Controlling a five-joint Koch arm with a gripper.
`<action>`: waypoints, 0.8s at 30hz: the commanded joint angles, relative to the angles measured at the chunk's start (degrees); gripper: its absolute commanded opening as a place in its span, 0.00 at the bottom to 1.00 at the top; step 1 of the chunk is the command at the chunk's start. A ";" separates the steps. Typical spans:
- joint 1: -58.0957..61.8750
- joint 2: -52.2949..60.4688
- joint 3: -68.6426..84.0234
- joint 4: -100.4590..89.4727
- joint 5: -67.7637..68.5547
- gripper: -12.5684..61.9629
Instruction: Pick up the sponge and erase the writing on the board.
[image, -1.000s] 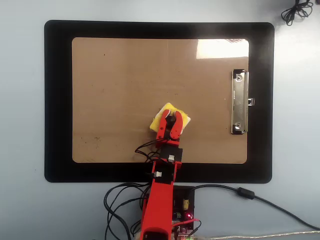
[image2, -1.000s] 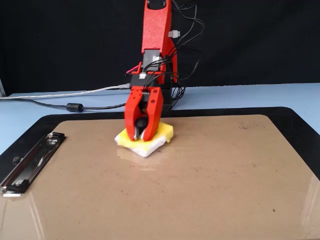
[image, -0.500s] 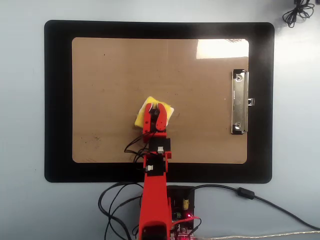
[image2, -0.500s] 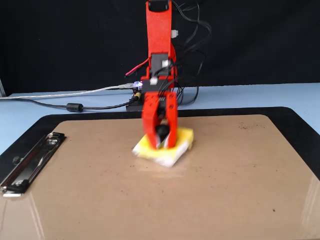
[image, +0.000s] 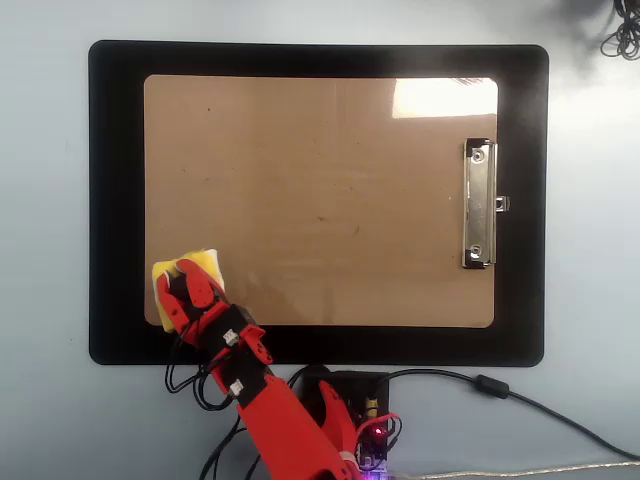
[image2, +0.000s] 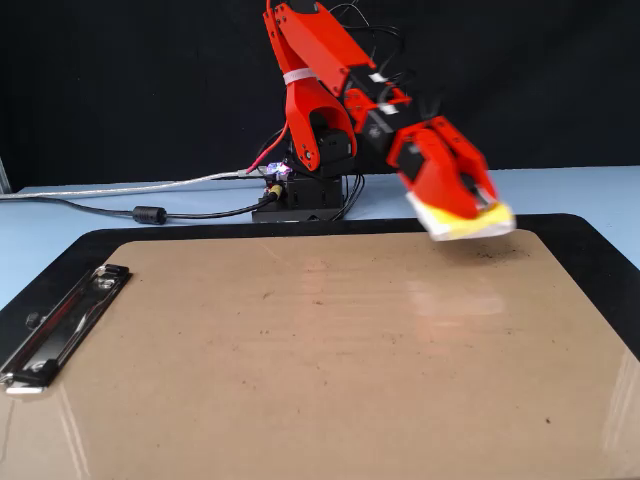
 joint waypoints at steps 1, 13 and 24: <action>-2.46 -2.02 -4.13 -3.25 -3.25 0.06; -3.34 -12.92 -11.60 -6.33 -3.16 0.09; -4.92 -1.76 -13.36 11.60 -7.38 0.56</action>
